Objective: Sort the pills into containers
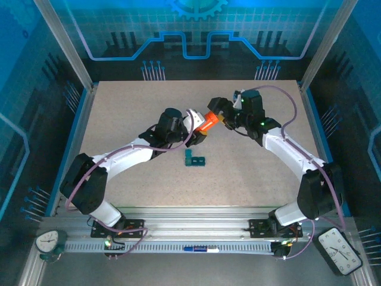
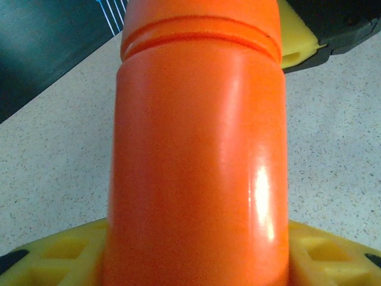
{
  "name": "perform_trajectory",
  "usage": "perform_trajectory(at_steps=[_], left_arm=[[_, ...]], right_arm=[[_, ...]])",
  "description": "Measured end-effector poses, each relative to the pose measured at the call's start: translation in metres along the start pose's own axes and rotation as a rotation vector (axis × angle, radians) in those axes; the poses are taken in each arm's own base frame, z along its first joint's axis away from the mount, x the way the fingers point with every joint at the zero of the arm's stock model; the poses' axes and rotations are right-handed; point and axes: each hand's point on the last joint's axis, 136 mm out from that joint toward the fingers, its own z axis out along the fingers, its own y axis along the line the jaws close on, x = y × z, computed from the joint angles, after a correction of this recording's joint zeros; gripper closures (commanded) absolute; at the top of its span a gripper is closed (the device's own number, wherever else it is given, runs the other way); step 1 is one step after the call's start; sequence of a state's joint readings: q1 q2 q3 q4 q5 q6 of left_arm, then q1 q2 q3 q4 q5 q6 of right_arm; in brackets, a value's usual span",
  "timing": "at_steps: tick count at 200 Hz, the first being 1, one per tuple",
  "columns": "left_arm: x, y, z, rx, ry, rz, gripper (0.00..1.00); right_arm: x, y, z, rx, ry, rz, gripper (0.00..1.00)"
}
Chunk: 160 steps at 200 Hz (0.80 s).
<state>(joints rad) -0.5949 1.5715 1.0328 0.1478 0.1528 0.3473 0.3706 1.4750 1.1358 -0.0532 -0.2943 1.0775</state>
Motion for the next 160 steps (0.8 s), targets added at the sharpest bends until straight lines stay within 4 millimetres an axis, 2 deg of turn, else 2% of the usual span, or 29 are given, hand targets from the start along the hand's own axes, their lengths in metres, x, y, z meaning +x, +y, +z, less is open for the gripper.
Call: perform_trajectory(at_steps=[97,132,160], left_arm=[[-0.0033,0.0013,0.0003,-0.008,0.0,-0.006,1.0],[0.0004,0.0009,0.0009,0.001,0.011,-0.025,1.0],[0.0,-0.0002,-0.0024,0.071,-0.006,-0.102,1.0]], right_arm=[[0.0064,-0.0044,0.0021,0.017,0.016,0.007,0.56],[0.0073,-0.009,0.0039,-0.001,0.015,-0.016,0.6],[0.0062,-0.0037,0.004,-0.145,0.047,-0.108,0.58]])
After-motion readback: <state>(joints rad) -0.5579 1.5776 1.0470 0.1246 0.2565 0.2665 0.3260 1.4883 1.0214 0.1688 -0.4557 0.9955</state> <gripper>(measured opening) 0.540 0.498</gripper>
